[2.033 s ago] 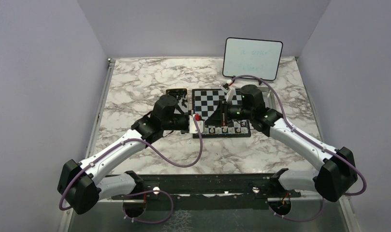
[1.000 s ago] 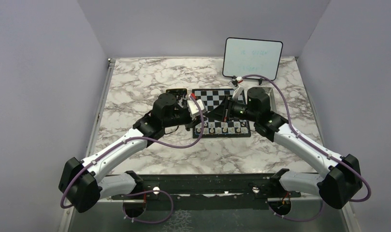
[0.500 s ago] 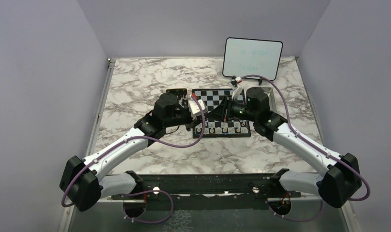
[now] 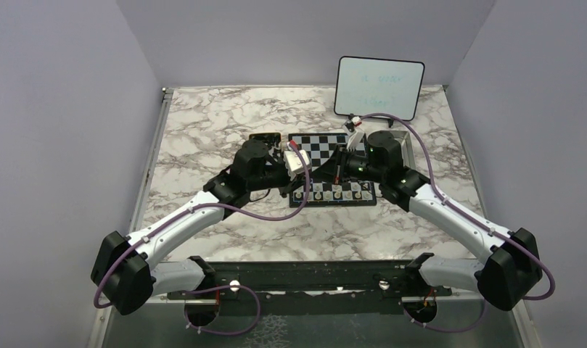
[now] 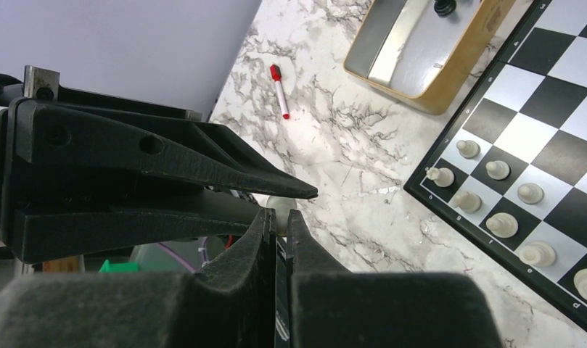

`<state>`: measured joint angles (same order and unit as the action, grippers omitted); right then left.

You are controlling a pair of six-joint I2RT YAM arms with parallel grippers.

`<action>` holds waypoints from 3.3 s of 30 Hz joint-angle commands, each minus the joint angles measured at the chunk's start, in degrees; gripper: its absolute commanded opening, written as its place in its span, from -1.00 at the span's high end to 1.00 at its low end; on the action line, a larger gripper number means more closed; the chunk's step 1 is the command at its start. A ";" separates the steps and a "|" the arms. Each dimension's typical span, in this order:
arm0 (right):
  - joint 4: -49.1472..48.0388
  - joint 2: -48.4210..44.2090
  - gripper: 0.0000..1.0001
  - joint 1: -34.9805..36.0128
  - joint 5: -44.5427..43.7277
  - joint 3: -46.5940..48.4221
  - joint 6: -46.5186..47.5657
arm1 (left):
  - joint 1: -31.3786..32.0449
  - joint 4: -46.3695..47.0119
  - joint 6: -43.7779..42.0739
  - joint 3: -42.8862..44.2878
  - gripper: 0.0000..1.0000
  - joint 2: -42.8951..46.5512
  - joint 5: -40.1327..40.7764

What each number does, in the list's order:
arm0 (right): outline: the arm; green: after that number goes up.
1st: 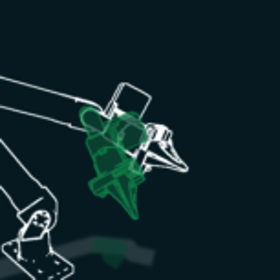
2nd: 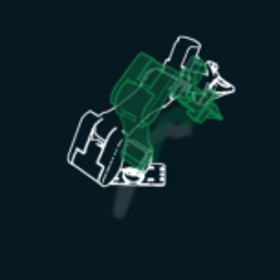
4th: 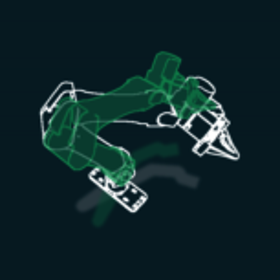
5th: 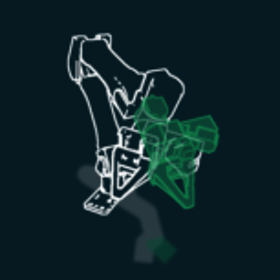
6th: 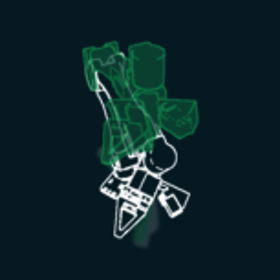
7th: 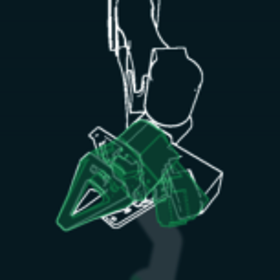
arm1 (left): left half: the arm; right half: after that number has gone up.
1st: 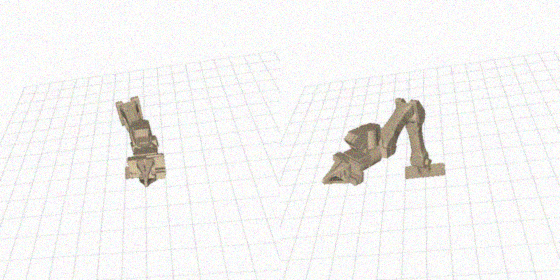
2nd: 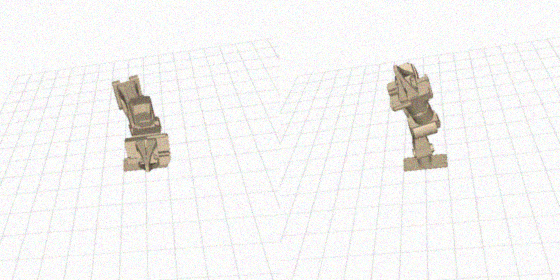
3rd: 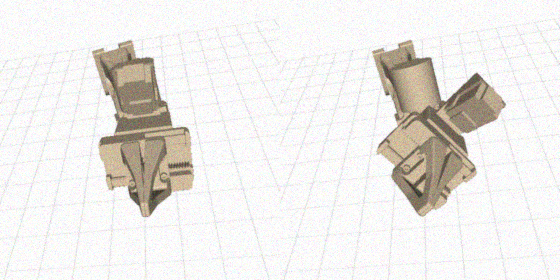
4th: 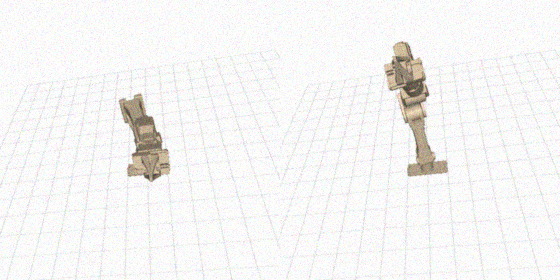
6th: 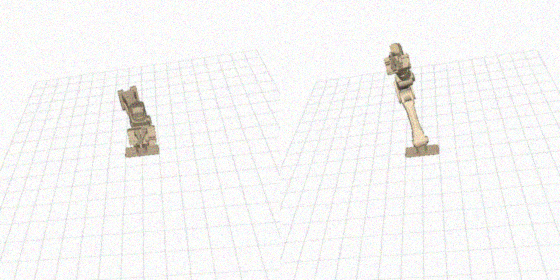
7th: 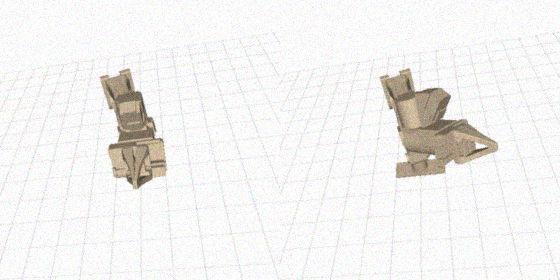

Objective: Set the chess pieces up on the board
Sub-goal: Place the chess piece on the chessboard.

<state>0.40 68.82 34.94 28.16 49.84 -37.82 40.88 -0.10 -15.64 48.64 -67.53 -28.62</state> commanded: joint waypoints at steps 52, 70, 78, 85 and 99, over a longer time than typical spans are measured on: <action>35.16 24.85 0.88 -6.72 -32.52 18.27 23.07 | 0.23 -7.42 -9.37 -12.46 -0.98 22.12 12.74; 35.90 28.75 0.84 -6.80 -31.50 18.75 22.92 | 0.22 -7.38 -9.76 -12.53 -0.98 21.78 12.02; 35.95 29.99 0.84 -6.78 -31.15 19.56 22.97 | 0.20 -7.35 -9.85 -12.63 -0.98 21.87 11.93; 36.01 30.84 0.82 -6.84 -31.24 19.85 23.06 | 0.18 -7.41 -9.86 -12.66 -0.98 21.82 11.84; 35.77 32.25 0.69 -6.78 -31.55 19.96 23.06 | 0.25 -7.37 -9.94 -12.54 -0.98 21.66 11.61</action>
<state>35.70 99.77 28.38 -3.68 68.62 -15.16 40.99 -9.06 -24.97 36.60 -46.13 -17.04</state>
